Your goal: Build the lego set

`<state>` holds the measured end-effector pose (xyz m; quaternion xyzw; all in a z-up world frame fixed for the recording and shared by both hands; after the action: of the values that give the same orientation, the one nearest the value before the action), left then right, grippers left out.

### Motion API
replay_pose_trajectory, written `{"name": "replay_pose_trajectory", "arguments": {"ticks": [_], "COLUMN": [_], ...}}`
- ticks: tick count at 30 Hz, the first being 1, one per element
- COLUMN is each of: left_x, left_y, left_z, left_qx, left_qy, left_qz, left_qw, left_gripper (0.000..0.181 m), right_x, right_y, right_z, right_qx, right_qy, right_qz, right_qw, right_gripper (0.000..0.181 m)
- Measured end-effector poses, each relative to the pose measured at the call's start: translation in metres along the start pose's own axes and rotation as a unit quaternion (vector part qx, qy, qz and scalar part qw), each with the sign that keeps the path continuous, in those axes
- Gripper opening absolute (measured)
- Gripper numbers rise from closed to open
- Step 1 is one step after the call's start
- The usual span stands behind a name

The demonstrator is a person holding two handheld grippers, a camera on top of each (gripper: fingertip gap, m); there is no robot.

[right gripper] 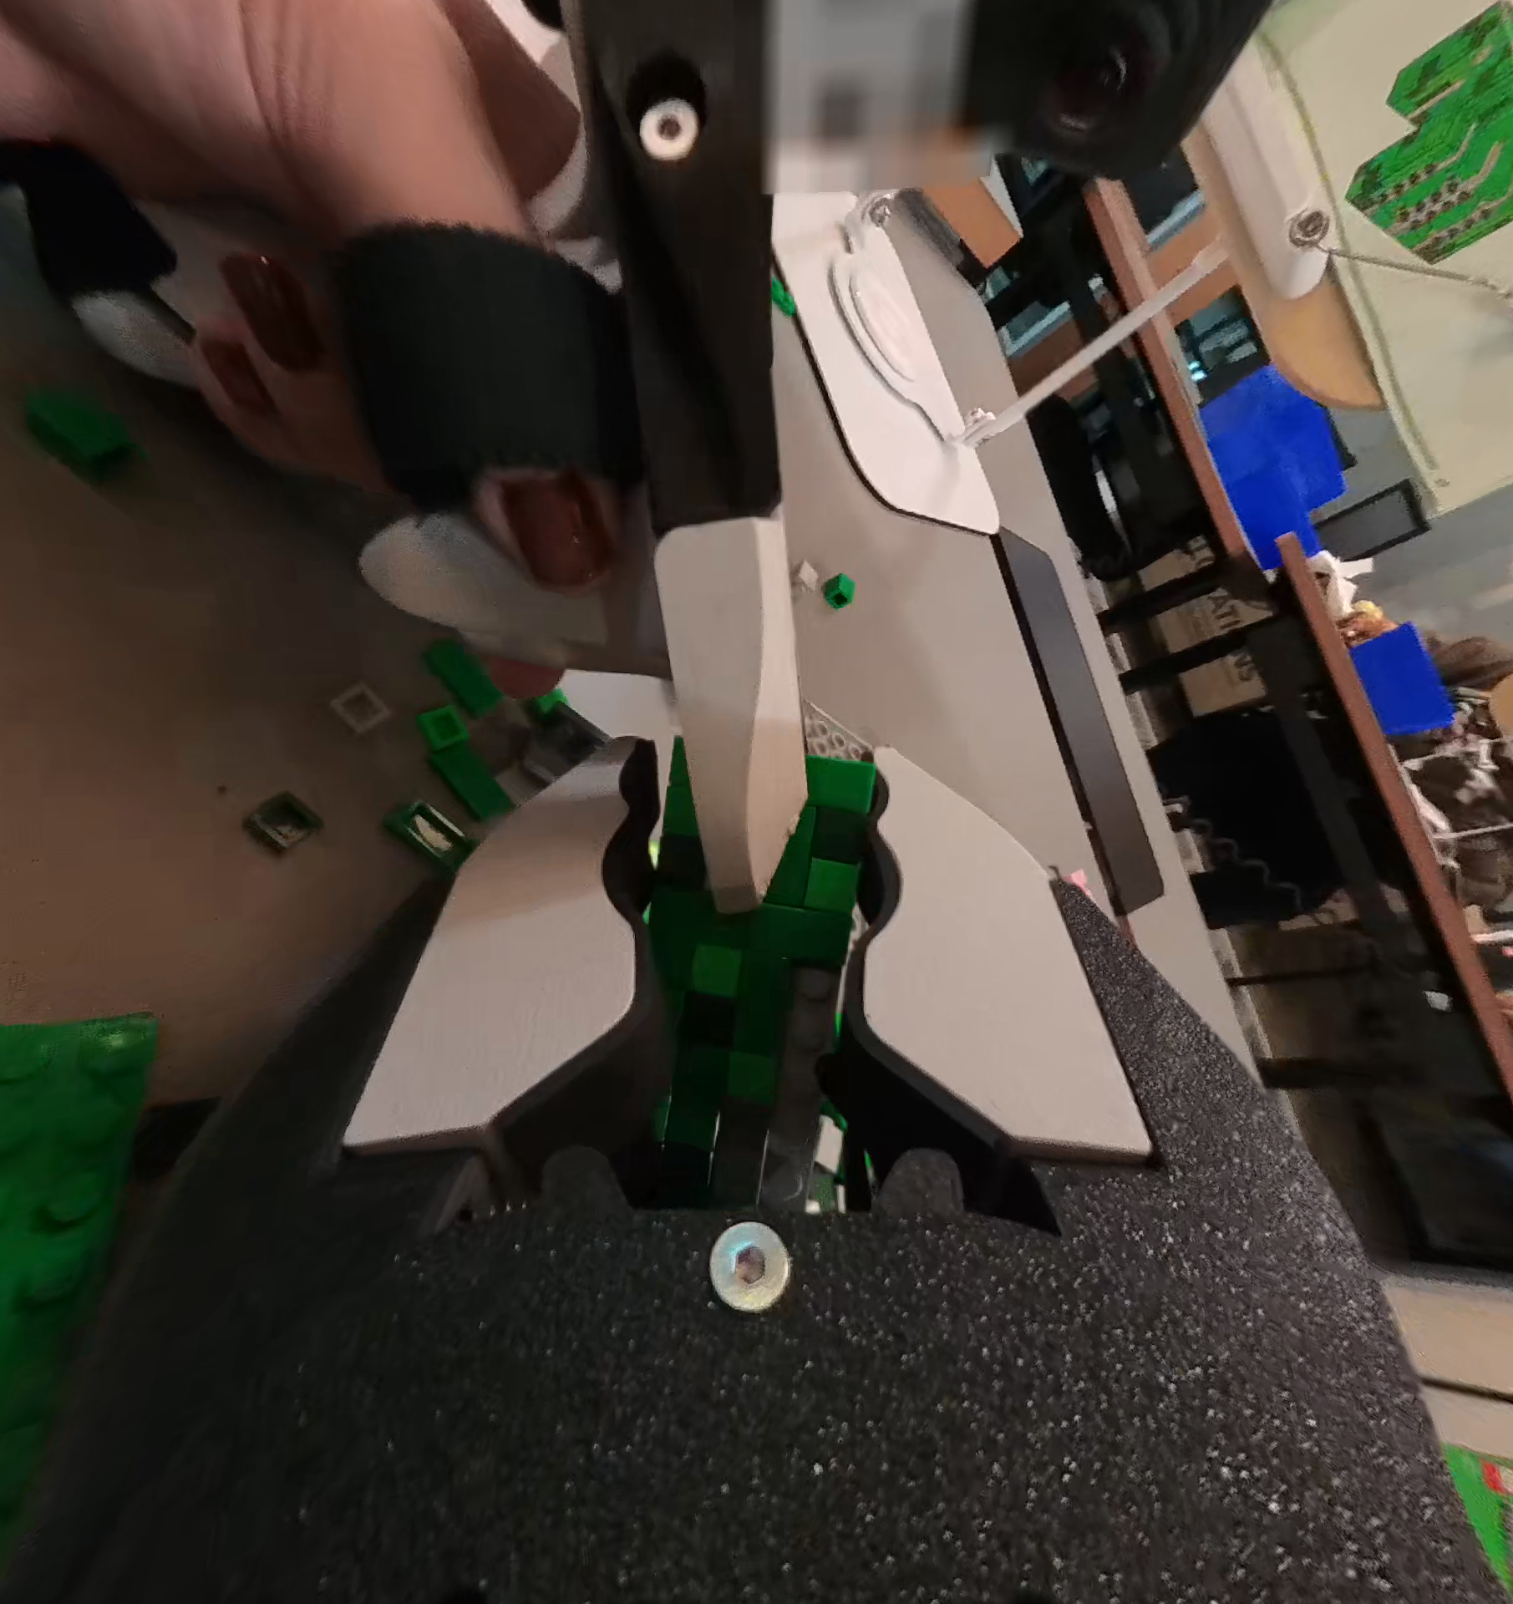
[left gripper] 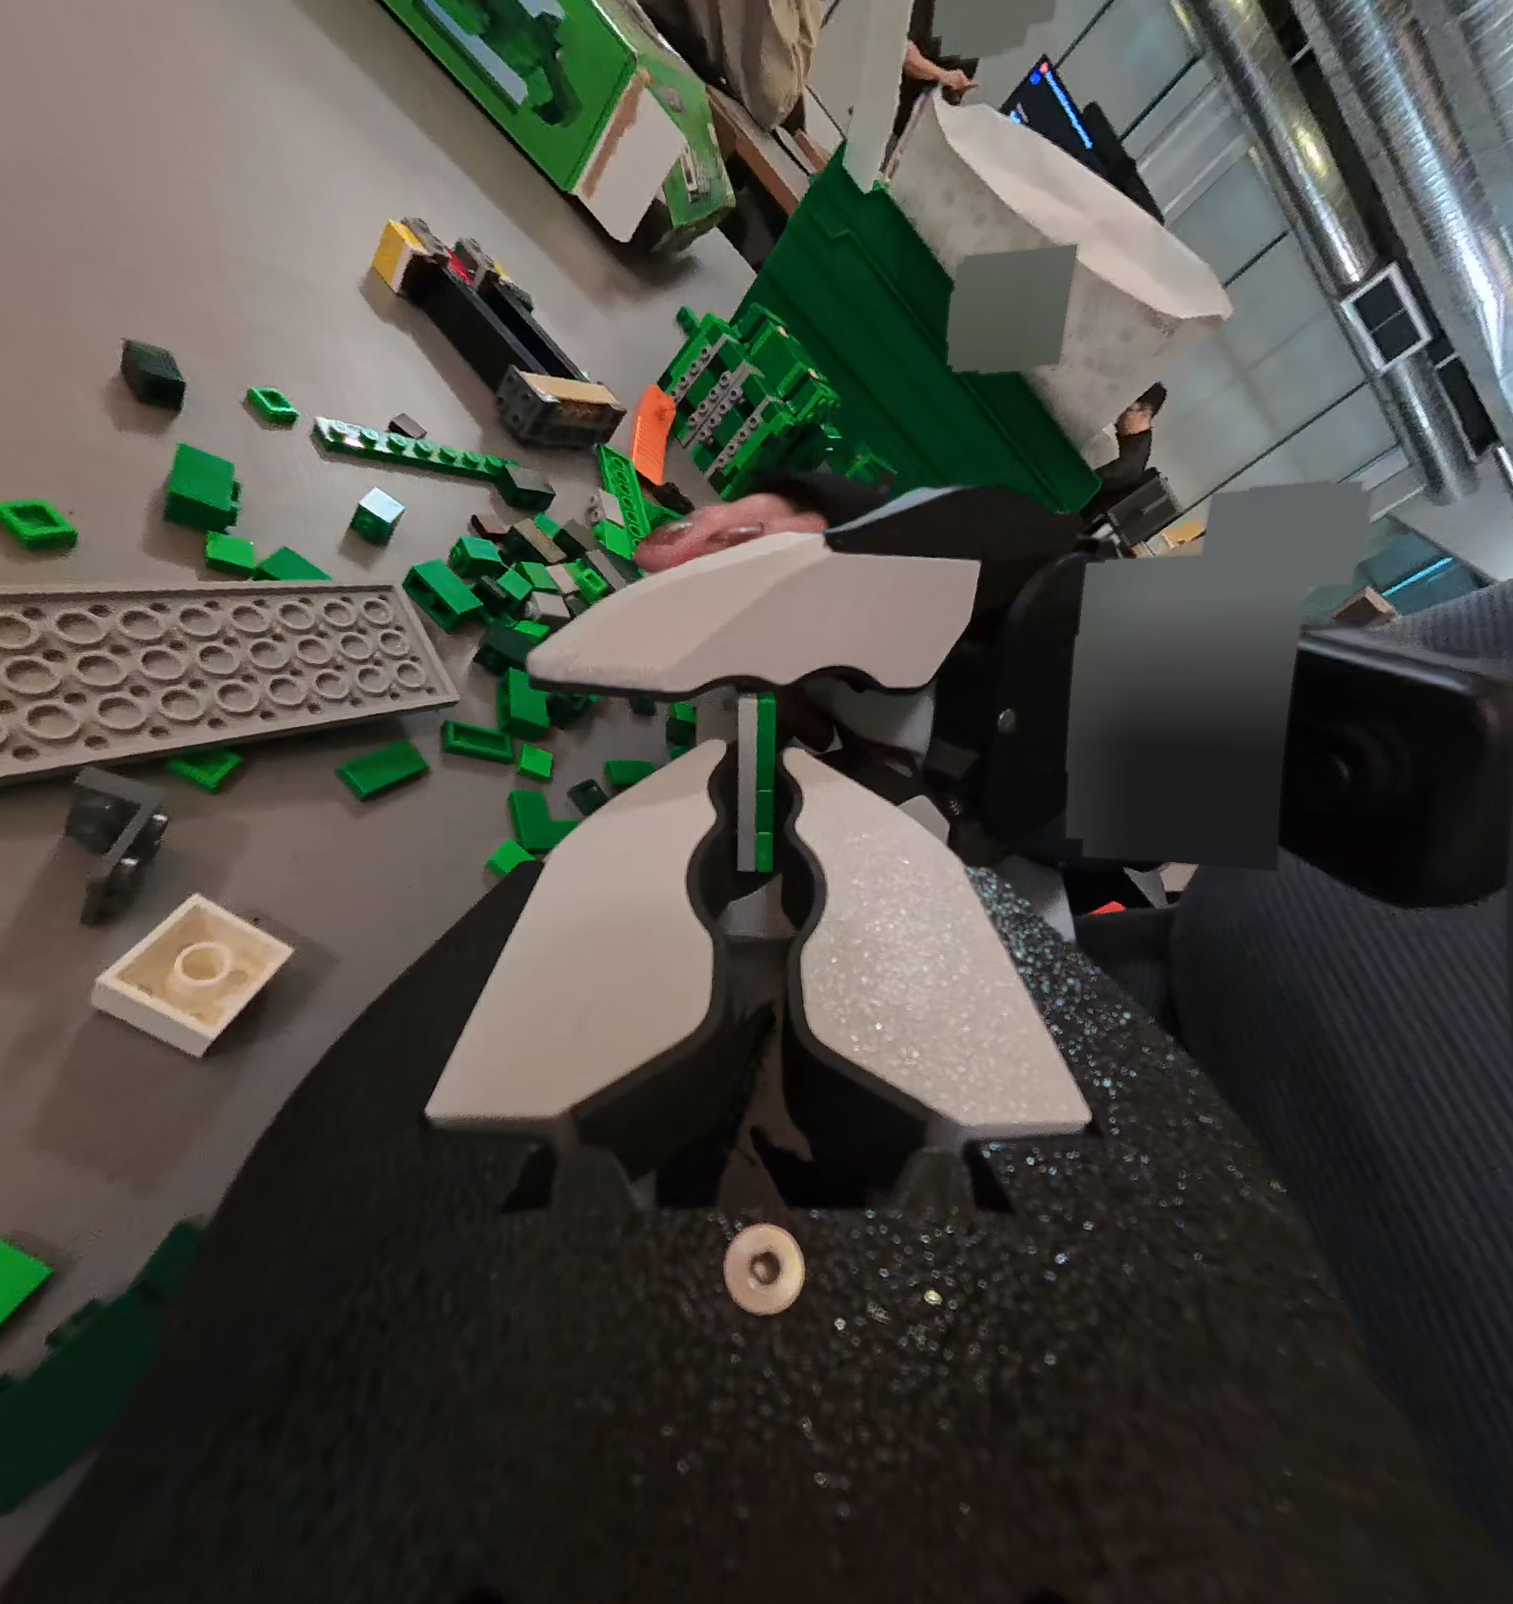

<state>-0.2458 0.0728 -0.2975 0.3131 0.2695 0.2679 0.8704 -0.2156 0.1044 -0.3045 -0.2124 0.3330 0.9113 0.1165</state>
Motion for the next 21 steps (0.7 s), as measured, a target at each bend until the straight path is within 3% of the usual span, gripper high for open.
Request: {"name": "replay_pose_trajectory", "arguments": {"ticks": [11, 17, 21], "left_x": [-0.003, -0.003, -0.004], "left_y": [0.001, 0.001, 0.001], "left_z": [-0.012, -0.013, -0.011], "left_qx": [-0.093, -0.090, -0.088], "left_qy": [-0.016, -0.008, -0.020], "left_qz": [0.025, 0.026, 0.028], "left_qw": [0.995, 0.996, 0.996], "left_gripper": [0.006, 0.006, 0.005], "right_x": [0.009, 0.008, 0.009], "right_y": [-0.001, -0.002, -0.009], "right_z": [0.002, 0.002, 0.008], "right_qx": [-0.174, -0.073, -0.043], "right_qy": [-0.154, -0.109, -0.098], "right_qz": [-0.076, -0.035, -0.061], "right_qw": [0.970, 0.991, 0.992], "right_gripper": [0.038, 0.038, 0.052]}}
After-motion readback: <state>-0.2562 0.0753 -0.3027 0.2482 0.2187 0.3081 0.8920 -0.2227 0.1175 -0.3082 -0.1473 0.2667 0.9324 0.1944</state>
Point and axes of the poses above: each gripper's, where its closed fingertips meet, x out along the fingers, y out of its top, z = x × y across the jaws, the point moved 5 cm from there along -x, back along the fingers, and after that the axes turned 7 degrees about -z, right-handed, at the moved point
